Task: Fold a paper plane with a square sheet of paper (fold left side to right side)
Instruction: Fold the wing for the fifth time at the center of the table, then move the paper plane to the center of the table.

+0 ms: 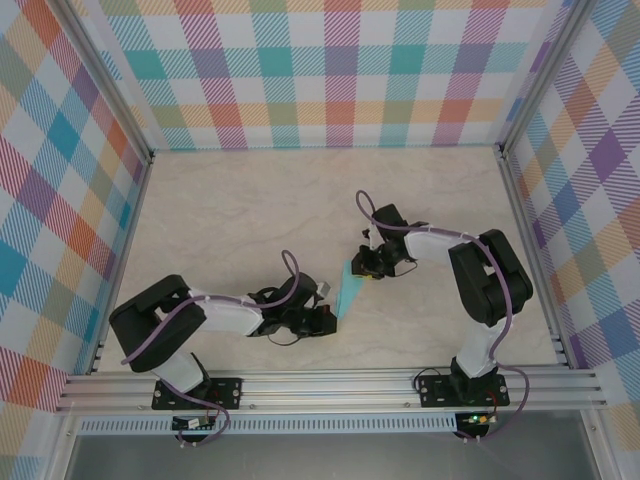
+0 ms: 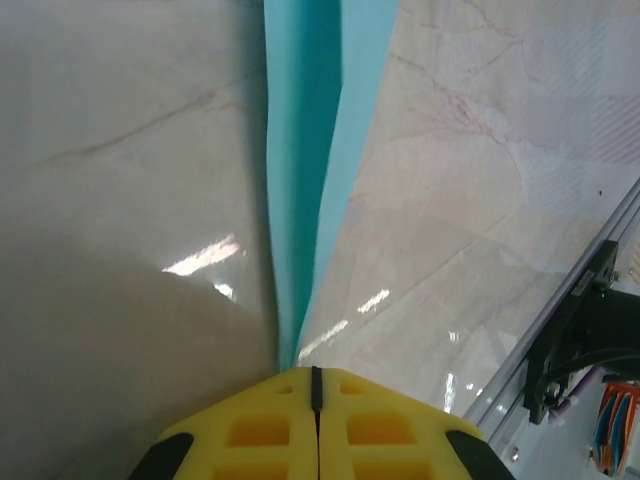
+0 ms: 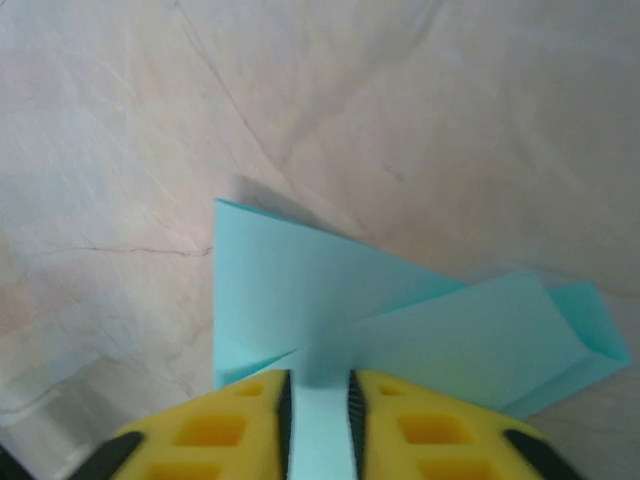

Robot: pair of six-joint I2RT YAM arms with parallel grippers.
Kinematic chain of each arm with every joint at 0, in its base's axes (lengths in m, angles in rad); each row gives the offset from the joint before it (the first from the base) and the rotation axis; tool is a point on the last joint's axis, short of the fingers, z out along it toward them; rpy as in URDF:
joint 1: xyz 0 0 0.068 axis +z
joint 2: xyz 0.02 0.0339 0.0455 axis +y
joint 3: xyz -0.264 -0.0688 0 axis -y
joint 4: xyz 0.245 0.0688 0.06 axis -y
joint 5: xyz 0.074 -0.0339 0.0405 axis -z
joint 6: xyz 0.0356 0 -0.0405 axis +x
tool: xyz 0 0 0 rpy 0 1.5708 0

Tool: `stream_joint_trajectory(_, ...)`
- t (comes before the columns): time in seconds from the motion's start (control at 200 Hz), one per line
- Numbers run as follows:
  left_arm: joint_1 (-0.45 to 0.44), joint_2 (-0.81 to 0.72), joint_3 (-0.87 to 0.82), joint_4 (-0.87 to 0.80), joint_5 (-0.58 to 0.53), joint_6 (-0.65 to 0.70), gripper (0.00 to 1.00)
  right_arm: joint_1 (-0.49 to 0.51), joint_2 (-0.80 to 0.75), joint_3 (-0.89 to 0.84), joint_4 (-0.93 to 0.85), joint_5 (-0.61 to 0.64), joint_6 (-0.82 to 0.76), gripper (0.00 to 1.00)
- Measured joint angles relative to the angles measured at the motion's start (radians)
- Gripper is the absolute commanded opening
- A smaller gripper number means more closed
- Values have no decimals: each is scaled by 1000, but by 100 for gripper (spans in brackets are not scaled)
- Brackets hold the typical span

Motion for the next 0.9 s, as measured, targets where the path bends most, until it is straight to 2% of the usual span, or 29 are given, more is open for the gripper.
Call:
stream_joint_trajectory(0.11,3,-133,3,-101,-53,33,15,-2,-17,73,-66,76,-24,46)
stream_joint_trajectory(0.2,3,-253,31,-208,-140,69,23,-2,-82,121,-117,135,-35,55)
stream_joint_trajectory(0.28,3,-335,74,-304,-262,101,32,-1,-161,142,-159,189,-34,62)
stream_joint_trajectory(0.395,5,-405,127,-433,-464,128,40,23,-252,144,-226,264,-13,77)
stream_joint_trajectory(0.475,10,-428,143,-494,-586,142,45,69,-281,116,-246,298,35,80)
stream_joint_trajectory(0.625,12,-432,149,-553,-733,154,50,152,-285,3,-249,311,131,78)
stream_joint_trajectory(0.9,16,-419,165,-583,-801,183,54,210,-211,-16,-254,310,232,42)
